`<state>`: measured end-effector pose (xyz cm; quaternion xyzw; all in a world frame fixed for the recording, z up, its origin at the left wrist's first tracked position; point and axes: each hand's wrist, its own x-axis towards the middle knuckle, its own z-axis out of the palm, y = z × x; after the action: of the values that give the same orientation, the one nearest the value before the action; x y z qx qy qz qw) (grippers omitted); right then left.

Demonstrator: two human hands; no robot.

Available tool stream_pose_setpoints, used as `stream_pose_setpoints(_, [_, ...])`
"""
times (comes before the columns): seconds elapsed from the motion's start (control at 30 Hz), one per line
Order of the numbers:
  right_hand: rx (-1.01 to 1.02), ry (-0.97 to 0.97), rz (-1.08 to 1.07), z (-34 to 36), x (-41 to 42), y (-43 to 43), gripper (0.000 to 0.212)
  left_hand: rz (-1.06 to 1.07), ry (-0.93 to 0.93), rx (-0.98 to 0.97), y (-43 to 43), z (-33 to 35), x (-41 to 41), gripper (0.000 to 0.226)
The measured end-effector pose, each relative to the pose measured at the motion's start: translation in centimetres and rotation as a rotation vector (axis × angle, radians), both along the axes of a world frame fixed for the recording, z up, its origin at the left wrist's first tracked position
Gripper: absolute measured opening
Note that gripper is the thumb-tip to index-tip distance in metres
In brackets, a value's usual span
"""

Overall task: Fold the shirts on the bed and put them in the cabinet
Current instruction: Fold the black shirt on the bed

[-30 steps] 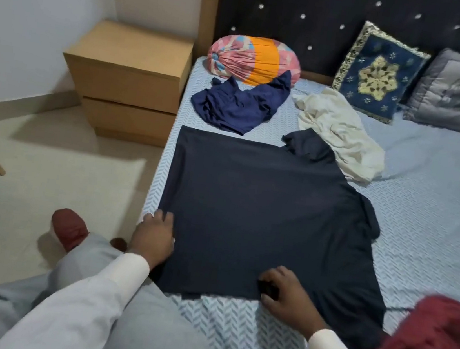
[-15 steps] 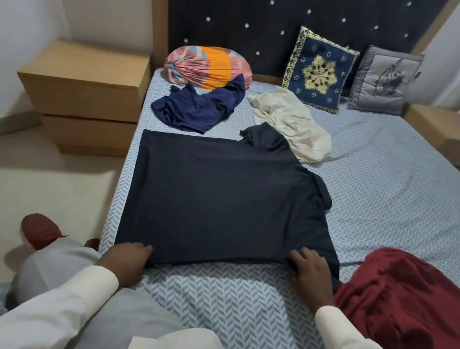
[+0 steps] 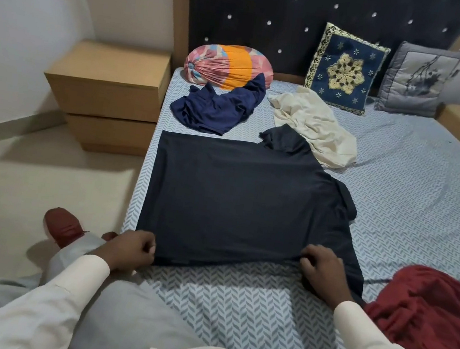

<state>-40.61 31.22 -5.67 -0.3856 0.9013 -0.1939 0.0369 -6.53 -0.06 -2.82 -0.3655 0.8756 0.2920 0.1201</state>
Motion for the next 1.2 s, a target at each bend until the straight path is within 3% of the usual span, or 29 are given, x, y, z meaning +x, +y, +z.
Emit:
stream_pose_setpoints(0.13, [-0.193,-0.196,-0.153,1.6,-2.9,-4.3,0.008,0.304,0.375,0.205,-3.6,-0.8,-1.3,0.011])
stream_pose_setpoints(0.3, [-0.067,-0.243,-0.197,1.1,-6.6,-9.3,0.006,0.644,0.614,0.292,-6.4,-2.9,-4.8,0.003])
stream_pose_setpoints(0.53, [0.113,-0.235,-0.171,0.7,-9.8,-14.1,0.008,0.728,0.599,0.027,-8.2,-3.5,-8.2,0.011])
stream_pose_setpoints(1.0, [0.202,-0.237,-0.141,-0.1,-11.6,-17.9,0.007,0.696,0.466,-0.219,-12.0,-5.3,-10.1,0.018])
stream_pose_setpoints(1.13, [0.15,-0.278,-0.042,-0.3,-12.0,-18.0,0.025,0.718,0.376,-0.3,-11.6,-5.1,-10.0,0.022])
stream_pose_setpoints(1.2, [0.061,-0.321,-0.021,0.5,-11.4,-17.5,0.054,0.713,0.361,-0.442,-10.9,-4.7,-10.0,0.029])
